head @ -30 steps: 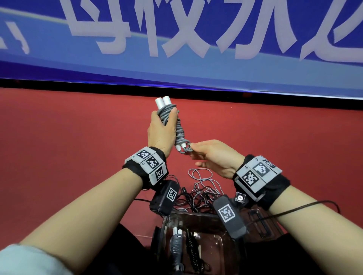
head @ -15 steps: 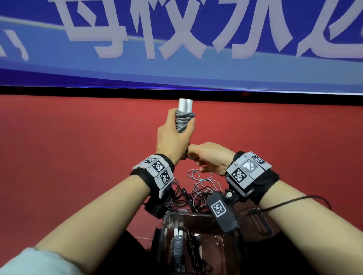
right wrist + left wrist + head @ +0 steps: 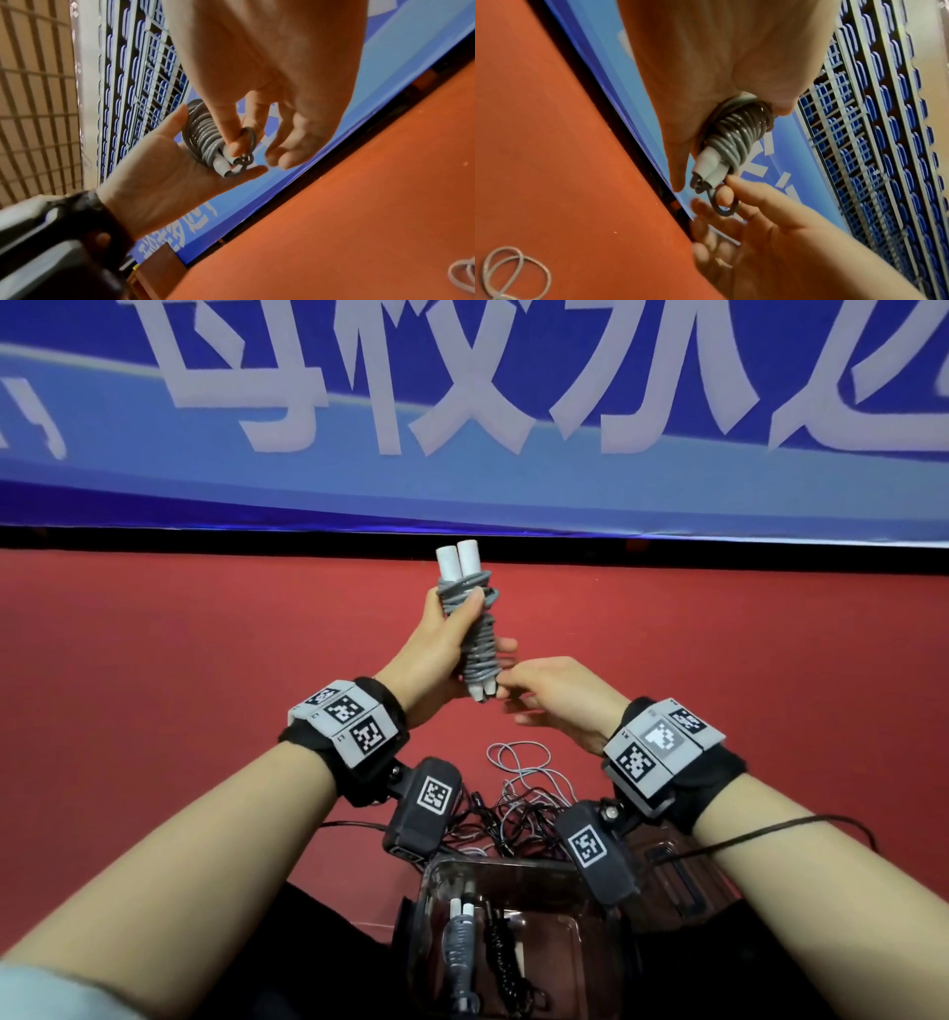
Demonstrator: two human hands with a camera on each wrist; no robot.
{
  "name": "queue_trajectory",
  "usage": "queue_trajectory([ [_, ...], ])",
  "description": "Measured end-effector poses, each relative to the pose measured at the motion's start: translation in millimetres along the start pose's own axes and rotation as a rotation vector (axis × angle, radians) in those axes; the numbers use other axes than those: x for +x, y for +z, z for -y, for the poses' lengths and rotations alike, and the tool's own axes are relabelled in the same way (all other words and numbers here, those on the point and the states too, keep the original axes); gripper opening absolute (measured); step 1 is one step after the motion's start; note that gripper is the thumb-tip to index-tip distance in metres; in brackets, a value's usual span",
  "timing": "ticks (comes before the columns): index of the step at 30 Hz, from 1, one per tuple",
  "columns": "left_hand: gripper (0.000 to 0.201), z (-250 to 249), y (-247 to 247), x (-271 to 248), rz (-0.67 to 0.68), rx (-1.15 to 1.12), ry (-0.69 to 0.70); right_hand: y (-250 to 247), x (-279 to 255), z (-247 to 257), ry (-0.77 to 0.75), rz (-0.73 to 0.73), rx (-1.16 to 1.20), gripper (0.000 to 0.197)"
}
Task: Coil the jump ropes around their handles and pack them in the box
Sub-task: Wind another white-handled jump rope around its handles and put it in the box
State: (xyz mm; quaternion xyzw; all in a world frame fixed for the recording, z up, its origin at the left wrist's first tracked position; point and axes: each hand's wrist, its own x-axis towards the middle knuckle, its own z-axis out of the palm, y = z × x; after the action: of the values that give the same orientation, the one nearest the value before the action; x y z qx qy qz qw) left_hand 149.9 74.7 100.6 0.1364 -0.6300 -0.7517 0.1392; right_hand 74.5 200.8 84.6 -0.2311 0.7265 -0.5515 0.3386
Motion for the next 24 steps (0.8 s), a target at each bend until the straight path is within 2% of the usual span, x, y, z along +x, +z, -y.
queue_trajectory([
  [3, 0.021, 6, 1, -5, 0.049, 0.062, -0.022, -3, 0, -4, -0.044, -0.029, -0.272, 0.018],
  [6, 0.023, 9, 4, -6, 0.052, 0.150, 0.031, -5, 0, -6, -0.047, -0.008, -0.328, 0.015],
  [10, 0.022, 11, 4, -6, 0.050, 0.240, 0.171, -6, -2, -5, -0.087, -0.001, -0.452, 0.017],
  [13, 0.027, 9, 5, -1, -0.023, 0.200, 0.221, -4, -4, 1, -0.124, -0.004, -0.406, 0.022],
  [17, 0.027, 0, -1, 9, -0.167, -0.062, 0.192, 0, -7, 13, -0.209, -0.016, -0.381, 0.027],
  [21, 0.025, 0, -4, 12, -0.156, -0.051, 0.167, -1, -7, 15, -0.158, 0.034, -0.281, 0.027],
  [24, 0.026, 1, -9, 11, -0.129, -0.020, 0.046, -7, -8, 11, -0.078, 0.071, -0.122, 0.015],
])
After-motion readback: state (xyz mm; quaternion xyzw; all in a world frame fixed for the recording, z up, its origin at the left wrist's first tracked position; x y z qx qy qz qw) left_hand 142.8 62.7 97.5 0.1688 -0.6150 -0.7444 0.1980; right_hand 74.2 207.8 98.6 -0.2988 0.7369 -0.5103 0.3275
